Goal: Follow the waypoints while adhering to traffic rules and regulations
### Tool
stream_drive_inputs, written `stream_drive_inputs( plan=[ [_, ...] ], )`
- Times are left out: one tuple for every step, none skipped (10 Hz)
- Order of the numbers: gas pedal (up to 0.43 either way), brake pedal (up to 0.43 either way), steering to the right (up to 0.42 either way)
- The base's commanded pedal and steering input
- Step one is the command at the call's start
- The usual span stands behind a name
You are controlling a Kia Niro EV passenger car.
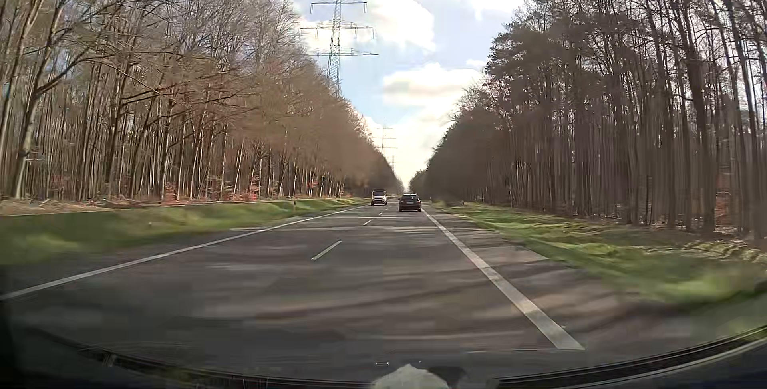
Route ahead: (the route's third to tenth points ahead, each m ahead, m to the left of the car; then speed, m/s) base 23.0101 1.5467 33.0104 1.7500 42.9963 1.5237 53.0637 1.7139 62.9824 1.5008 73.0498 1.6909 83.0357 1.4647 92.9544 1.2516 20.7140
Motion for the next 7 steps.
stream_drive_inputs(
  plan=[
    [0.197, 0.0, 0.0],
    [0.197, 0.0, 0.0],
    [0.197, 0.0, 0.0],
    [0.197, 0.0, 0.0],
    [0.197, 0.0, 0.0],
    [0.197, 0.0, 0.0],
    [0.197, 0.0, 0.0]
  ],
)
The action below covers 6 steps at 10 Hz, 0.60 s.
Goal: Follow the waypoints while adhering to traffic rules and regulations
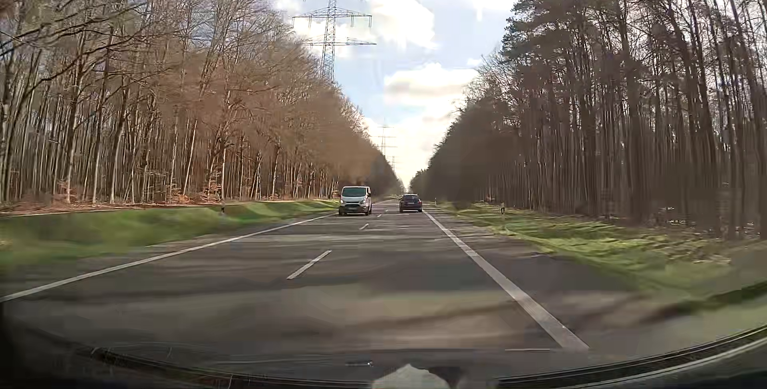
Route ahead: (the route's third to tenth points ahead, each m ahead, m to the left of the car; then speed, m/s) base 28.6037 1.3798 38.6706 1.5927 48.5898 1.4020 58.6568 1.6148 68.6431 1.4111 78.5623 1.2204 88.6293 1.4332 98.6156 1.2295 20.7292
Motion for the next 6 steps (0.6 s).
stream_drive_inputs(
  plan=[
    [0.197, 0.0, 0.0],
    [0.197, 0.0, 0.0],
    [0.197, 0.0, 0.0],
    [0.197, 0.0, 0.0],
    [0.197, 0.0, 0.0],
    [0.197, 0.0, 0.0]
  ],
)
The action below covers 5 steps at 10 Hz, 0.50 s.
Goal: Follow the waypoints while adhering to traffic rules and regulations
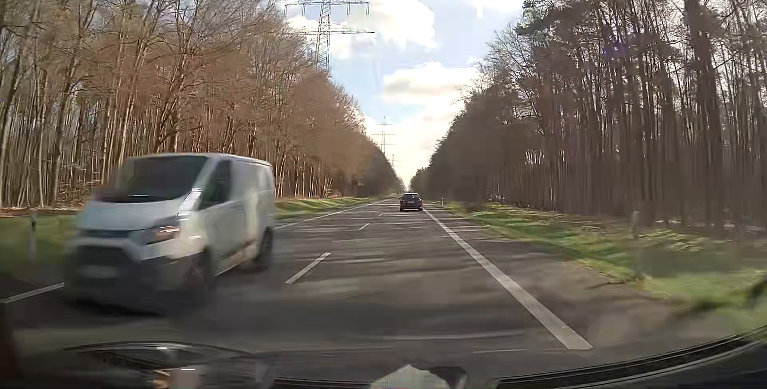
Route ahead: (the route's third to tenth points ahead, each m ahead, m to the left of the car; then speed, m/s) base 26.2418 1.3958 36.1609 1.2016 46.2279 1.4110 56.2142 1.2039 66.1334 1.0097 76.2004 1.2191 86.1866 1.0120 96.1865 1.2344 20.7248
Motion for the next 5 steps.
stream_drive_inputs(
  plan=[
    [0.197, 0.0, 0.0],
    [0.197, 0.0, 0.0],
    [0.197, 0.0, 0.0],
    [0.197, 0.0, 0.0],
    [0.197, 0.0, 0.0]
  ],
)
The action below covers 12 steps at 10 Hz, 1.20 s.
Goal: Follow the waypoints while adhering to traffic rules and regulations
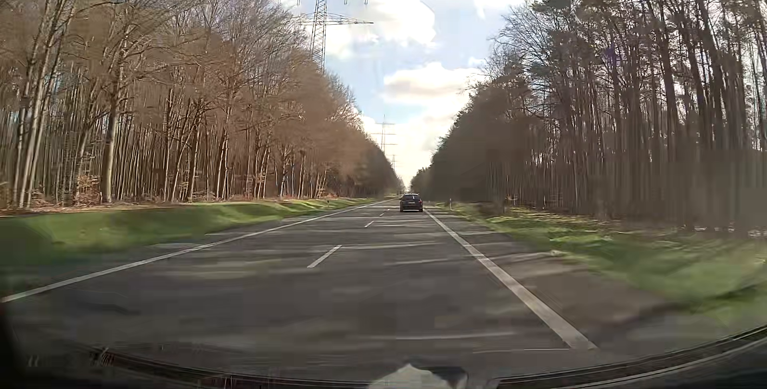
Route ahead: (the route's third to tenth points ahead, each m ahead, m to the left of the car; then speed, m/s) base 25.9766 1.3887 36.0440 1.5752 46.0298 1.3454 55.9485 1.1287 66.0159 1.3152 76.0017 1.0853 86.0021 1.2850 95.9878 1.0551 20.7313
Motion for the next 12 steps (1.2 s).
stream_drive_inputs(
  plan=[
    [0.197, 0.0, -0.001],
    [0.197, 0.0, -0.001],
    [0.197, 0.0, -0.001],
    [0.197, 0.0, -0.001],
    [0.197, 0.0, 0.0],
    [0.197, 0.0, 0.0],
    [0.197, 0.0, 0.0],
    [0.197, 0.0, -0.001],
    [0.197, 0.0, -0.001],
    [0.197, 0.0, 0.0],
    [0.197, 0.0, 0.0],
    [0.197, 0.0, 0.0]
  ],
)
